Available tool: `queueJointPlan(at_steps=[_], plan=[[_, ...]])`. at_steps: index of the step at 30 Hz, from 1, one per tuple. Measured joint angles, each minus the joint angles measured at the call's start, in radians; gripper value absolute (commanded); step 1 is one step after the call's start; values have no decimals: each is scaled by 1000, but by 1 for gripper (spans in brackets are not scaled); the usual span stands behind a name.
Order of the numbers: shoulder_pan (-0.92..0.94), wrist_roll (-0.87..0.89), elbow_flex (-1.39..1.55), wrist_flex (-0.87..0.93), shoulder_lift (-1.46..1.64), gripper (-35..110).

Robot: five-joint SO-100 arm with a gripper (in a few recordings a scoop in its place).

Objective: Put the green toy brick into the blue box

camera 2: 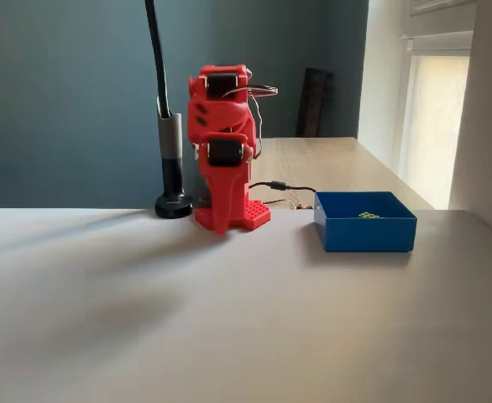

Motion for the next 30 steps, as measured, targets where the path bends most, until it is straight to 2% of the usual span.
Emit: queueJointPlan(at_steps=[10,30], plan=[[-11,15,198,0,321,0],[-11,17,351,-18,489,0]])
